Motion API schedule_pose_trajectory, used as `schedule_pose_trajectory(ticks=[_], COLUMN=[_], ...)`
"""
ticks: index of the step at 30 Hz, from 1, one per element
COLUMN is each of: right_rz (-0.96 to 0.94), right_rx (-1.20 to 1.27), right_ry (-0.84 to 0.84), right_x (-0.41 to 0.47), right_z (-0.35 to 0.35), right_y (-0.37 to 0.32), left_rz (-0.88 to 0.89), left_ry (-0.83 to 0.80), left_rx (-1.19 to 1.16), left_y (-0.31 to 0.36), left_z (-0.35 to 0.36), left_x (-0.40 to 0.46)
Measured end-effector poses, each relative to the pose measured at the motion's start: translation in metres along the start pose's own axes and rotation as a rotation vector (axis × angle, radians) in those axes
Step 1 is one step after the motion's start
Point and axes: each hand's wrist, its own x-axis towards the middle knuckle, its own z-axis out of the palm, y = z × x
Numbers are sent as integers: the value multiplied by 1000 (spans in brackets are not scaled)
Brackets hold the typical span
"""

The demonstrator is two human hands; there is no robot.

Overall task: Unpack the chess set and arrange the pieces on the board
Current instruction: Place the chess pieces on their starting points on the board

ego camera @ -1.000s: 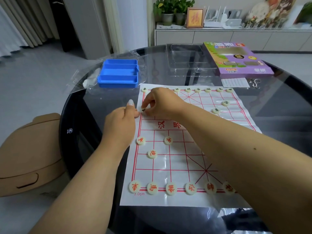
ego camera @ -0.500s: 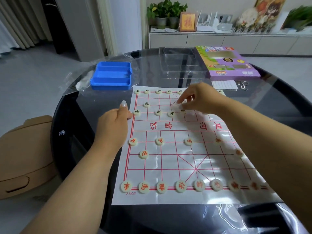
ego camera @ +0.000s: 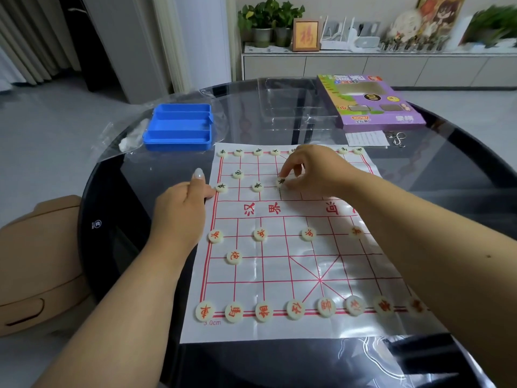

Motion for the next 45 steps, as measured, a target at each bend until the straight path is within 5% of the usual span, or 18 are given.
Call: schedule_pose_trajectory(ticks=[12,38,45], right_rz=[35,24,86], right_rx=[69,49,156], right_ry=[80,-144,32], right_x=[2,-8,-18], right_z=[-12,-17,-31], right_y=[17,24,34], left_rz=[10,6,3], left_ry=[-1,3,9], left_rx=[-5,2,35], left_y=[-1,3,7], left_z=[0,0,-2], left_x=[1,-4,-7])
